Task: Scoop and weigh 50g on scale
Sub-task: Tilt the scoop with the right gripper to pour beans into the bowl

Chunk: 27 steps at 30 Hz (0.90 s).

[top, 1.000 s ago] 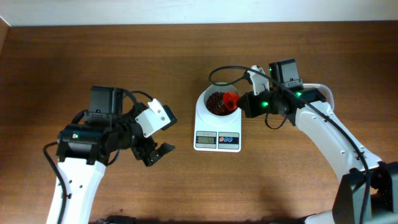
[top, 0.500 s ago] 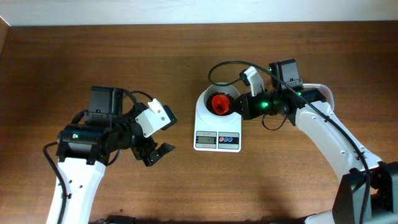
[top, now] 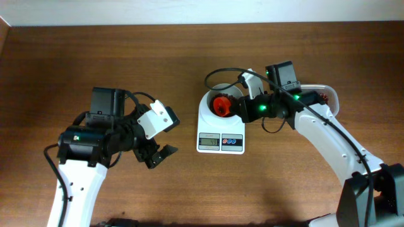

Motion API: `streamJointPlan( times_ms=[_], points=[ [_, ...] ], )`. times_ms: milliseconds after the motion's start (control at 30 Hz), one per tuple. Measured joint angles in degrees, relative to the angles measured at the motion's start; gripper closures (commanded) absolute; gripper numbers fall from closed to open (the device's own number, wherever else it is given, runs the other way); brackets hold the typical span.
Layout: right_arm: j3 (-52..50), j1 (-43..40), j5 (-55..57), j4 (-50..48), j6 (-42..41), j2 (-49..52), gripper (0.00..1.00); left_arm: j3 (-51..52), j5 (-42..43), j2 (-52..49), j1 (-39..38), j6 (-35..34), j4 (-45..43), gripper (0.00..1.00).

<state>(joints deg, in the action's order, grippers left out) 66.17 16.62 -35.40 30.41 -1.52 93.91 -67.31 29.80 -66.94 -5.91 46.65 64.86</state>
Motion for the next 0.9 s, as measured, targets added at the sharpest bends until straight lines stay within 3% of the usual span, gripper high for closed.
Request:
streamJointPlan(
  times_ms=[900],
  points=[
    [0.02, 1.01, 0.46, -2.82, -0.04, 0.0, 0.96, 0.0, 0.0, 0.0, 0.0, 0.0, 0.02, 0.01]
  ],
)
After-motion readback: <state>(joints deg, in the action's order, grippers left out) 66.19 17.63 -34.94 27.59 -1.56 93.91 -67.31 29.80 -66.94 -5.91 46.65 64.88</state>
